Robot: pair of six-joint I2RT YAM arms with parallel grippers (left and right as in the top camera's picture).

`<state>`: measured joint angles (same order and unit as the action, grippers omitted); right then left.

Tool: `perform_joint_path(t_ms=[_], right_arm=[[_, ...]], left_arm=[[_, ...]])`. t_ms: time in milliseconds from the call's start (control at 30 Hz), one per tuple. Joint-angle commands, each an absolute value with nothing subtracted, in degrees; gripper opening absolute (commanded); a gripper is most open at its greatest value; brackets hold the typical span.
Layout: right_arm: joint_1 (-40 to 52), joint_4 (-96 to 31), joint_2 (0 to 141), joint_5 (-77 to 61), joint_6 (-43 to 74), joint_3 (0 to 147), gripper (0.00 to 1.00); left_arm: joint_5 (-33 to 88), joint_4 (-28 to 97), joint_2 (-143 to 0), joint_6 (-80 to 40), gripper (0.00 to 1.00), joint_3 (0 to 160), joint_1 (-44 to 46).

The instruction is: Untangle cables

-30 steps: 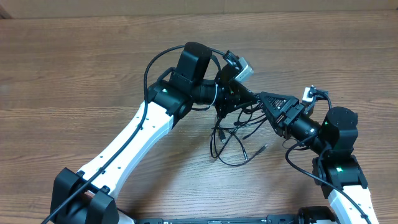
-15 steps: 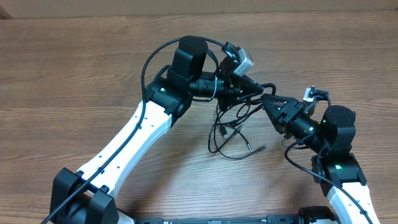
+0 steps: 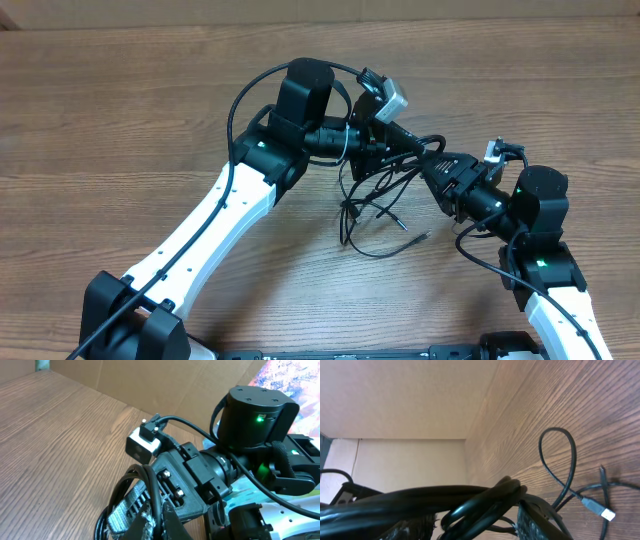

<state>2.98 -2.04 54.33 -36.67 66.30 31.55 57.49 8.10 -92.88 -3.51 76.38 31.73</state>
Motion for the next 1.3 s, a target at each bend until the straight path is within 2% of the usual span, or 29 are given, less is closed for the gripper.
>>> perform_joint_path(t_ms=[0, 167, 233, 467, 567, 733, 900, 1000, 1100, 1267], right_arm=[[2.9, -1.6, 54.5, -37.4, 69.2, 32.2, 0.51], [2.9, -1.6, 54.5, -37.6, 69.2, 32.2, 0.48], [2.9, -1.6, 54.5, -38.1, 69.2, 32.2, 0.43], [2.9, -1.6, 54.5, -38.0, 69.0, 32.2, 0.04], [2.9, -1.6, 54.5, -38.1, 69.0, 32.2, 0.04], [2.9, 1.3, 54.5, -40.9, 69.0, 32.2, 0.04], [2.5, 3.4, 54.5, -43.3, 68.8, 32.2, 0.04], [-0.1, 3.4, 54.5, -47.1, 68.6, 32.2, 0.04], [-3.9, 3.4, 54.5, -52.6, 68.1, 32.2, 0.04], [-10.2, 3.4, 54.5, -60.9, 65.6, 32.2, 0.04]], left_arm=[[57.6, 7.7, -90.4, -4.3, 0.04, 77.5, 34.2], [53.3, 8.7, -90.4, -3.4, 0.04, 77.5, 36.1], [52.8, 9.2, -90.4, -2.8, 0.04, 77.5, 36.1], [51.8, 9.5, -90.4, -2.8, 0.04, 77.5, 36.1], [51.4, 9.7, -90.4, -2.8, 0.04, 77.5, 36.1], [43.3, 14.7, -90.4, -3.7, 0.04, 77.5, 35.9], [26.4, 23.0, -90.4, -15.3, 0.04, 77.5, 34.7], [24.2, 28.0, -90.4, -19.6, 0.04, 77.5, 31.2], [24.2, 31.7, -90.4, -18.0, 0.04, 77.5, 29.0], [20.8, 38.9, -90.4, -7.2, 0.04, 77.5, 28.0]])
